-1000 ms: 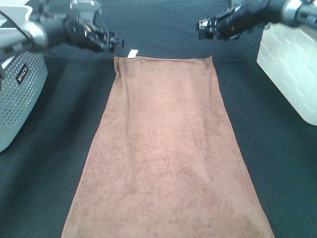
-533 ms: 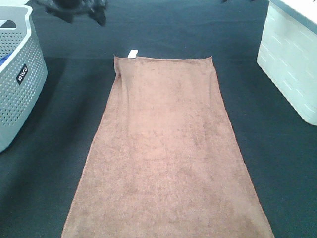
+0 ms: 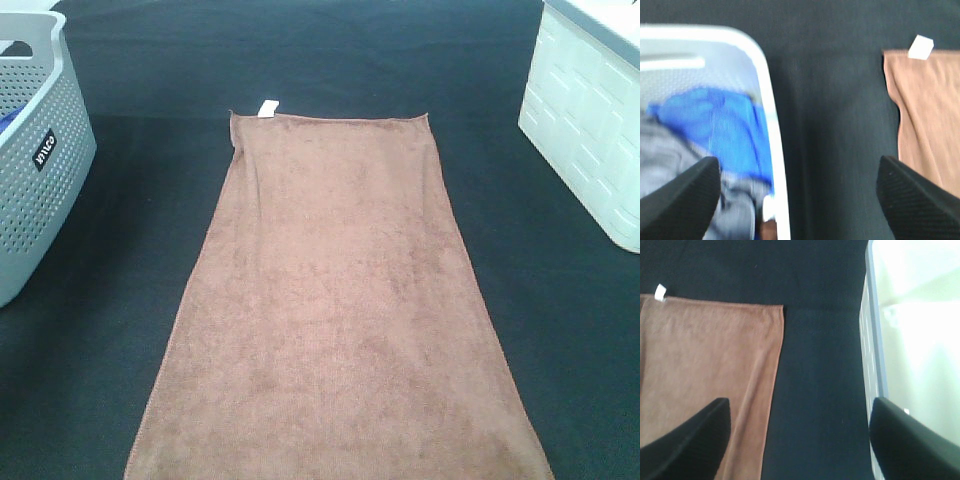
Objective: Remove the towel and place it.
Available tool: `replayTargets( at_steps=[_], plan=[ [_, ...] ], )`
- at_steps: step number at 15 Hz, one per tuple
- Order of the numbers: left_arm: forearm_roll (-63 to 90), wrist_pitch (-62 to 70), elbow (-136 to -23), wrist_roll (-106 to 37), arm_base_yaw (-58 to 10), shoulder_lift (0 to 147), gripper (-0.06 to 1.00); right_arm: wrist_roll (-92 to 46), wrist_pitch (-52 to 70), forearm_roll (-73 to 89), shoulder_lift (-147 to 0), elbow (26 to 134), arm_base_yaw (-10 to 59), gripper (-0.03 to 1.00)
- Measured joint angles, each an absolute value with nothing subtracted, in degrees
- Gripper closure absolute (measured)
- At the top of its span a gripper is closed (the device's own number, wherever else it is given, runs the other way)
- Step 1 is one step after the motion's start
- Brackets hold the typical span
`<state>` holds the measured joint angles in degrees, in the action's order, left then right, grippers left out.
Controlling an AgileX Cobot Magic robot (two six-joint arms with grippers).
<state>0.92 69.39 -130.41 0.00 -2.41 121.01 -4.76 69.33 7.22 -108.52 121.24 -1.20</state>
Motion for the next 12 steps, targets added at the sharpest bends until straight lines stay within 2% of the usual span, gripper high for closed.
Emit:
replayTargets(
  at_steps=[4, 7, 10, 12],
  plan=[
    [0.5, 68.3, -101.6, 0.0, -2.4, 102.3, 0.15, -2.9, 69.4, 7.2, -87.4, 94.9, -1.2, 0.24],
    [0.0, 61.8, -78.8, 0.9, -2.4, 83.3, 0.15, -2.6, 70.0, 7.2, -69.2, 75.2, -1.2, 0.24],
    [0.0, 59.8, -62.0, 1.7, -2.4, 63.4, 0.15, -2.5, 70.0, 7.2, -52.5, 62.1, -1.2, 0.24],
    [0.0, 59.1, -54.8, 1.9, -2.4, 52.5, 0.15, -2.5, 70.1, 7.2, -40.0, 54.0, -1.2, 0.24]
  ],
)
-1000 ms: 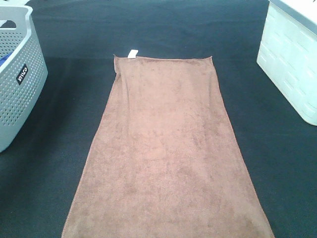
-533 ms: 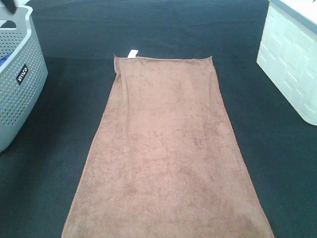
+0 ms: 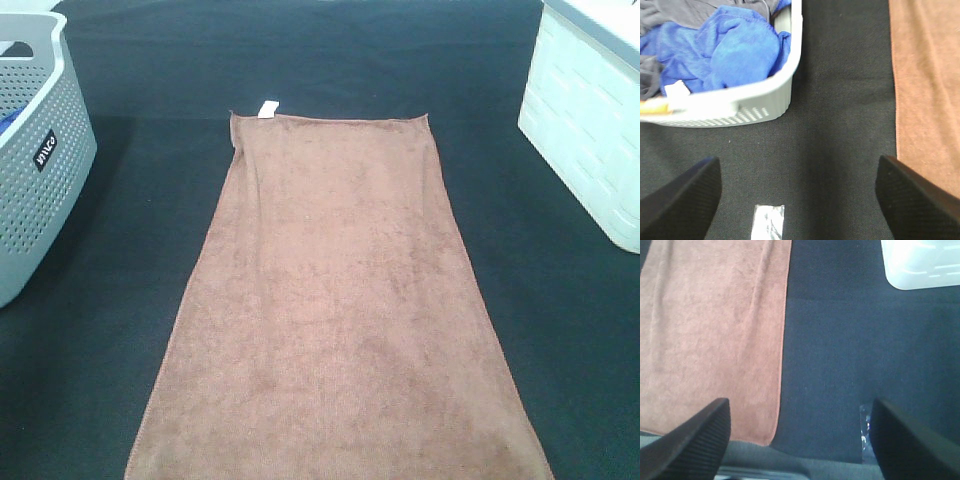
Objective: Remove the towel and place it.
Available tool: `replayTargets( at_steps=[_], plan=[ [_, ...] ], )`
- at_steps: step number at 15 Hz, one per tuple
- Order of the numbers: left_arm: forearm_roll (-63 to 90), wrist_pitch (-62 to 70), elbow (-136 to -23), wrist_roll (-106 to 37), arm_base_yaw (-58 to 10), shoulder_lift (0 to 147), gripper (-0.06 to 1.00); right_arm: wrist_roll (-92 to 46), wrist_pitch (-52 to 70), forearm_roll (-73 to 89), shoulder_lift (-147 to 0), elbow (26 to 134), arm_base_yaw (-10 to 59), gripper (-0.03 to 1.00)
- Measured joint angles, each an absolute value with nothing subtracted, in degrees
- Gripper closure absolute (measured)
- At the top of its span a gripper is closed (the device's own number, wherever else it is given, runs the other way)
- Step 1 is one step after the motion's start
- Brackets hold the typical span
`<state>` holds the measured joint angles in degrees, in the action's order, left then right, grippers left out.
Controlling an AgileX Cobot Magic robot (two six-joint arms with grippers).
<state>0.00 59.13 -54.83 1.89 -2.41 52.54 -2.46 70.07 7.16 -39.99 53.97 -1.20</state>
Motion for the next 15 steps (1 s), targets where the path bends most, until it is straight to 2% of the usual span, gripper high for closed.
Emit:
replayTargets(
  at_steps=[2, 5, 11, 15],
  plan=[
    [-0.5, 58.8, -52.4, 1.9, -2.4, 47.2, 0.15, -2.5, 70.1, 7.2, -37.5, 52.5, -1.2, 0.24],
    [-4.1, 58.3, -45.7, 1.8, -2.4, 30.9, 0.15, -2.6, 68.6, 7.2, -21.5, 44.2, -1.2, 0.24],
    [-3.3, 58.3, -34.4, 1.7, -2.4, 8.8, 0.15, -4.2, 67.4, 7.2, -2.4, 32.0, -1.2, 0.24],
    [-1.7, 59.7, -28.5, 1.1, -2.4, -0.2, 0.15, -6.7, 61.4, 7.3, 0.2, 28.9, -1.2, 0.24]
  ],
)
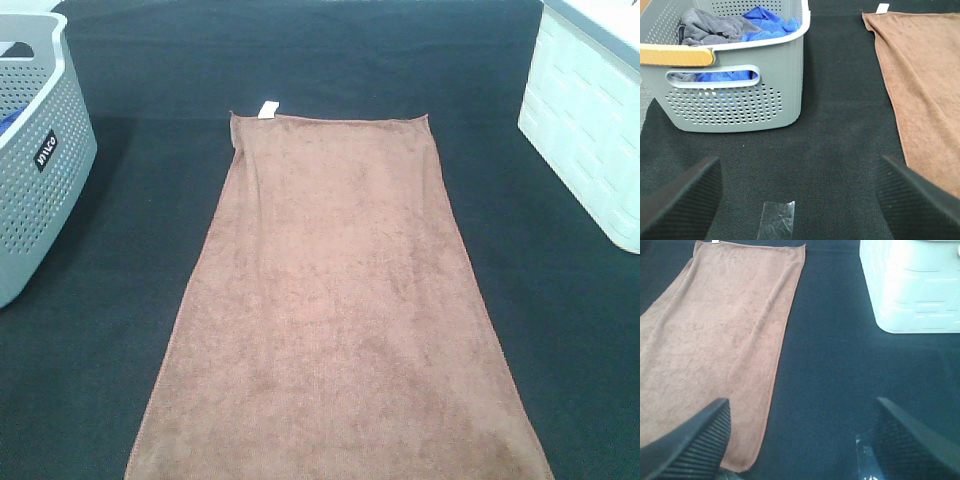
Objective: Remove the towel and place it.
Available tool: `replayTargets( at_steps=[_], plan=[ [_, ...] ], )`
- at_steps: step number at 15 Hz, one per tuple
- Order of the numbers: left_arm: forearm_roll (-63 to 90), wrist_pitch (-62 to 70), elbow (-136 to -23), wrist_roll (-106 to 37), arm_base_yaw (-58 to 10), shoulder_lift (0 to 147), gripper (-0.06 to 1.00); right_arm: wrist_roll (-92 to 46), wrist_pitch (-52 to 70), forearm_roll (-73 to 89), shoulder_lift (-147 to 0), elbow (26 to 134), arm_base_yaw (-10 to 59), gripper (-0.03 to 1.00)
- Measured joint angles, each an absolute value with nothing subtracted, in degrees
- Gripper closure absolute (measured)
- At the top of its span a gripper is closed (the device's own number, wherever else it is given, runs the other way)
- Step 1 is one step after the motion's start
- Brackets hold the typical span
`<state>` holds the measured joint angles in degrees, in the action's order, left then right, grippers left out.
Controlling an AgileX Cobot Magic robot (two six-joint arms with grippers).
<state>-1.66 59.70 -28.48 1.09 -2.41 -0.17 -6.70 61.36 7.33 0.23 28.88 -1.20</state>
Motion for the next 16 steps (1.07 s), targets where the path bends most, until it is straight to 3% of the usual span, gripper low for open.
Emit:
replayTargets(
  at_steps=[16],
  plan=[
    [-0.5, 59.7, -28.5, 1.0, -2.4, -0.3, 0.16, -6.9, 60.6, 7.5, 0.2, 28.7, -1.2, 0.24]
  ],
)
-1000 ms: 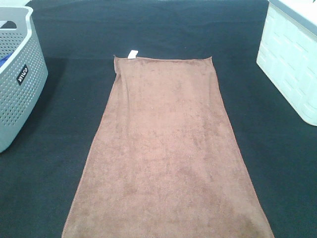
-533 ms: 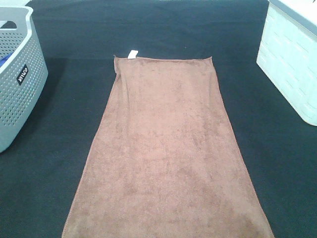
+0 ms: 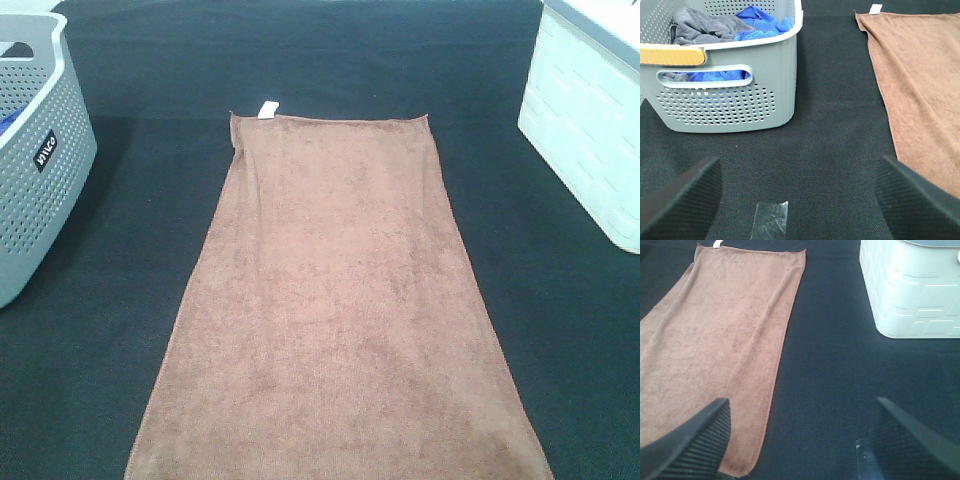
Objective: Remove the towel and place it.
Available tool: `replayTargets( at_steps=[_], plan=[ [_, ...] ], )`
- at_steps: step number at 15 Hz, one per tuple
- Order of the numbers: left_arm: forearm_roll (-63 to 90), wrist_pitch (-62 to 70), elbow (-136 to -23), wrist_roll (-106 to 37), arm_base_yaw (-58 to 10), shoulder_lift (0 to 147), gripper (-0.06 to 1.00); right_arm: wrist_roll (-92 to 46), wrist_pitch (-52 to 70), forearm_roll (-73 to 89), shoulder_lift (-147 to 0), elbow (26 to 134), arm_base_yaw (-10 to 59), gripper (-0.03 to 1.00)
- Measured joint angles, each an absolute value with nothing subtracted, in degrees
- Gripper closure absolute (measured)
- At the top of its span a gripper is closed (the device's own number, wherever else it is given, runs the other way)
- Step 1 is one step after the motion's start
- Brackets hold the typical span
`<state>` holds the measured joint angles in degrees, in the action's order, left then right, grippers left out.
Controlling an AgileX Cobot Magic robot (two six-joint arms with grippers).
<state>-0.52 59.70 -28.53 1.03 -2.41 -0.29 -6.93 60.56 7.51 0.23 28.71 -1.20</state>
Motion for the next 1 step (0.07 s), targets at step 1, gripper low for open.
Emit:
replayTargets(
  at_steps=[1],
  plan=[
    [-0.5, 59.7, -28.5, 1.0, -2.4, -0.3, 0.16, -6.9, 60.6, 7.5, 0.2, 28.7, -1.2, 0.24]
  ],
)
